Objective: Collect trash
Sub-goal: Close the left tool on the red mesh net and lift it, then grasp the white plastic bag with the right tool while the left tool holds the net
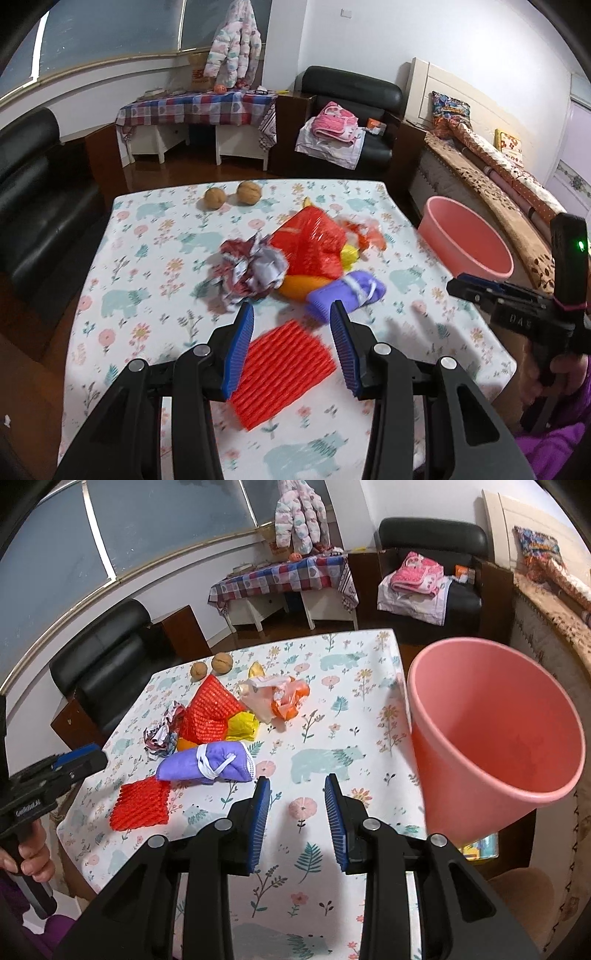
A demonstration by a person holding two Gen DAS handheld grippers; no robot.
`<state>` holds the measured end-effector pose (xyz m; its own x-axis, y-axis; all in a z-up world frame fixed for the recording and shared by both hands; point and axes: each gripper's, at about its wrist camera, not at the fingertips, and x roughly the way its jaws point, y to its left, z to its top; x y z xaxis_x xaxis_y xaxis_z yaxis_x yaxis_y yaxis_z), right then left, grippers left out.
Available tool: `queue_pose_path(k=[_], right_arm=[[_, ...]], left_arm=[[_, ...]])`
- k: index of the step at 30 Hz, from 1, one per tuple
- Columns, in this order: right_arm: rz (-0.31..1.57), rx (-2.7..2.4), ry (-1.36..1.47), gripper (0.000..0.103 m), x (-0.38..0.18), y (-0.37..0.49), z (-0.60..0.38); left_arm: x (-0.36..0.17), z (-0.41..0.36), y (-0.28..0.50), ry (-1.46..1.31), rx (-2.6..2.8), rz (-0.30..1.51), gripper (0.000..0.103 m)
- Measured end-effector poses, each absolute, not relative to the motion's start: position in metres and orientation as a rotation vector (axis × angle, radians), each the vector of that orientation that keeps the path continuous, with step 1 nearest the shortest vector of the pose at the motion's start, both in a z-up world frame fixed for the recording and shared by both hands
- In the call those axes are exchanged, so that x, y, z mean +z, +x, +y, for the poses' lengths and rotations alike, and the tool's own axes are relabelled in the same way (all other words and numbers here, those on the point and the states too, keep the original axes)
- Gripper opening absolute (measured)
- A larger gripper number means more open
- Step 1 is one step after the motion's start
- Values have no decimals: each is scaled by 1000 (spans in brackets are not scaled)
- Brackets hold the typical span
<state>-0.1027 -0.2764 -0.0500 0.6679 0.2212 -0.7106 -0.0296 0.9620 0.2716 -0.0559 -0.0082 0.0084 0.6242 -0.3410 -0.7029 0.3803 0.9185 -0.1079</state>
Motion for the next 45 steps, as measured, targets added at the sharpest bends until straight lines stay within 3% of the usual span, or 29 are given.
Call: queue_pose_path(k=[10, 13, 23, 27, 29, 31, 45], right_arm=[[874, 225, 231, 31, -61, -92, -250], [873, 246, 228, 31, -61, -92, -246], [853, 290, 203, 31, -51, -82, -235], [858, 295, 237, 32, -50, -71, -236], [861, 307, 230, 33, -50, -68, -232], [860, 310, 224, 42, -50, -64, -230], [887, 161, 304, 42, -66, 8, -259]], left_arm=[[-20, 4, -68, 117, -493, 889, 43], [-29, -6, -72, 175, -550, 900, 48], [-59, -15, -62, 294, -523, 900, 47], [-61, -14, -61, 323, -508, 875, 36], [-60, -12, -61, 324, -503, 861, 23], [-56, -6, -58, 293, -509, 861, 12], [-14, 33, -42, 42, -506, 811, 11]])
